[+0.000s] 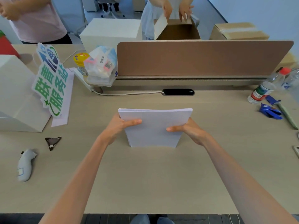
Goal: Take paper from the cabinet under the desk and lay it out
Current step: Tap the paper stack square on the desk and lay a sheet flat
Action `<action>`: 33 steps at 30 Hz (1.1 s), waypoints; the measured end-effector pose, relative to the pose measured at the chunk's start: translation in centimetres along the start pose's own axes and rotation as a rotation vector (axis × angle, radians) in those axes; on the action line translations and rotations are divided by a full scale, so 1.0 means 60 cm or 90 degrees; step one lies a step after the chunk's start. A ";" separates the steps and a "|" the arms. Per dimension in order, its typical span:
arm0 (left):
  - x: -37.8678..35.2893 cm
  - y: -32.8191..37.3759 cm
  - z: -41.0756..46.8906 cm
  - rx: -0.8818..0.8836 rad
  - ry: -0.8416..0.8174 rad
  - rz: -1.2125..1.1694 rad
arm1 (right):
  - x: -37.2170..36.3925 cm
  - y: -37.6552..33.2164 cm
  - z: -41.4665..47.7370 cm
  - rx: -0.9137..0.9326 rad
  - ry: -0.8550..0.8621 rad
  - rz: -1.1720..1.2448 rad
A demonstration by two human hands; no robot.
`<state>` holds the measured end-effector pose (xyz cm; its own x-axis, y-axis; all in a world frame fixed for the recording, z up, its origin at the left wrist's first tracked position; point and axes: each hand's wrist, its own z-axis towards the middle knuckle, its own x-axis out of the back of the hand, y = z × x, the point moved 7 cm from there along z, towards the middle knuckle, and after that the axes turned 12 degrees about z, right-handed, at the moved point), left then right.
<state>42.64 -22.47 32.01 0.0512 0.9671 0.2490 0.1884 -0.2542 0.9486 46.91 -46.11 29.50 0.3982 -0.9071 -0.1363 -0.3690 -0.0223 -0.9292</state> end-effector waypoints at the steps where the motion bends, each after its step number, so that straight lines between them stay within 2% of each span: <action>1: 0.004 0.005 -0.002 -0.006 0.025 -0.012 | 0.000 0.000 0.000 0.002 0.000 0.007; 6: 0.017 0.034 -0.018 -0.047 0.132 -0.063 | 0.004 0.011 0.006 0.007 0.010 0.039; 15: 0.006 0.049 -0.032 0.000 0.195 -0.125 | 0.001 0.014 0.006 0.019 0.014 0.042; 18: 0.008 0.051 -0.030 -0.027 0.172 -0.104 | 0.001 0.016 0.005 0.011 0.015 0.039; 25: 0.016 0.028 -0.025 -0.069 0.027 0.000 | 0.010 0.009 -0.007 0.013 0.030 0.038; 29: -0.006 0.013 -0.016 0.001 -0.051 0.034 | -0.001 -0.007 -0.013 0.033 0.010 0.047; 33: -0.005 -0.004 -0.013 0.068 -0.031 0.001 | 0.002 -0.041 -0.030 0.066 0.056 0.052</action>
<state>41.83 -22.72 31.87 0.0995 0.9661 0.2384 0.2914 -0.2573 0.9213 46.39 -46.93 32.41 0.2935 -0.9375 -0.1869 -0.3074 0.0925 -0.9471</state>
